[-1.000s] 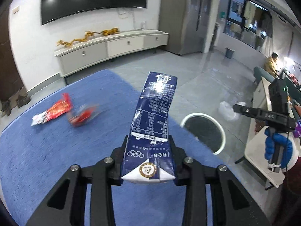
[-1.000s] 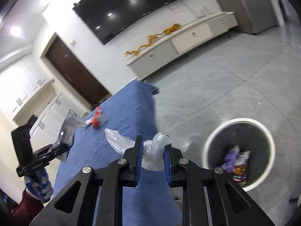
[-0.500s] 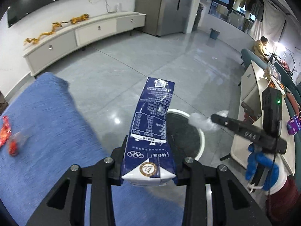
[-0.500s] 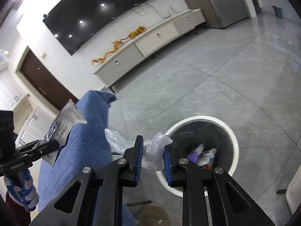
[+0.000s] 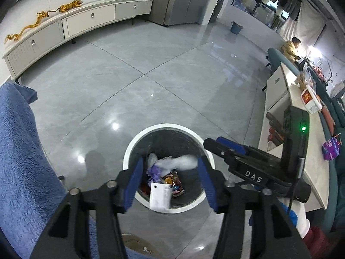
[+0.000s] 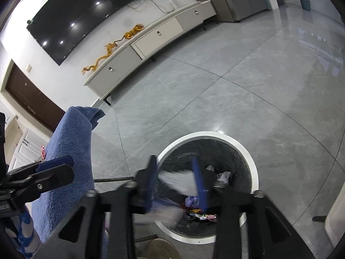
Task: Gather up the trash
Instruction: 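Carry both items over the bin and open both tools to drop them, then move both open tools back to the red snack bags on the rug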
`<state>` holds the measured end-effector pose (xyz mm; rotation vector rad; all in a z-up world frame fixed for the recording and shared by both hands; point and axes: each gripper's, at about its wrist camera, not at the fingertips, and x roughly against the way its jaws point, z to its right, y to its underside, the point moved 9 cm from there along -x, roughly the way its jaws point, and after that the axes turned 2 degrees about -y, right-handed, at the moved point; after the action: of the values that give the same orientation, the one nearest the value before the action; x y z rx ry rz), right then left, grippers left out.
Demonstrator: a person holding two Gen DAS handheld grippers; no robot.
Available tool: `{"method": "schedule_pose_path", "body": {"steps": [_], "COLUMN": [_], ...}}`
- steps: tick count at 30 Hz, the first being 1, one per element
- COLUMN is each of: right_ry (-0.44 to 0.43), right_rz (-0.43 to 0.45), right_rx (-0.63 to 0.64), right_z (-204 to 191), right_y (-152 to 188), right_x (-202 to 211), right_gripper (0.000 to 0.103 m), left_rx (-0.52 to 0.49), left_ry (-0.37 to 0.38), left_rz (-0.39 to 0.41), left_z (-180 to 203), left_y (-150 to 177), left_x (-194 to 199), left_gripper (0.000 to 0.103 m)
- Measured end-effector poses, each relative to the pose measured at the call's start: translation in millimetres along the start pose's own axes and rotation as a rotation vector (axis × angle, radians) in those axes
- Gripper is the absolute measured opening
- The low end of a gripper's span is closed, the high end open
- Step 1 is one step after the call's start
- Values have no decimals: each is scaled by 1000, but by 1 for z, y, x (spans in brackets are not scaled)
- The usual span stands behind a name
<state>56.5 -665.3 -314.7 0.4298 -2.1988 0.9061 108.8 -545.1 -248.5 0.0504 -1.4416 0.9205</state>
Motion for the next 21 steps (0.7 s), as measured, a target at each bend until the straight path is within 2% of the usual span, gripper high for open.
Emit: {"method": "schedule_pose_path", "body": {"steps": [4,8,13,17,21], "right_ry": [18,19,9,-14,-35], "right_rz": [-2,13,41,79,115], "right_rx": [-2,-14,12,49,80], "right_z": [11,13,2,-18,-40], "right_y": [1,1,1,1,3], "right_x": [3,14,40,69,96], "right_gripper": [46,47,47,50,52], "left_rx": [-18,-26,-33,-13,-14], "left_ry": [-23,-41,-87,-107,-149], "left_rz": [14,61,155,256,319], "left_z": [1,-2,-13,-29,-42], "left_y": [4,8,16,26,42], "left_x": [6,32,80,130,173], "left_gripper": [53,53,53,53,53]}}
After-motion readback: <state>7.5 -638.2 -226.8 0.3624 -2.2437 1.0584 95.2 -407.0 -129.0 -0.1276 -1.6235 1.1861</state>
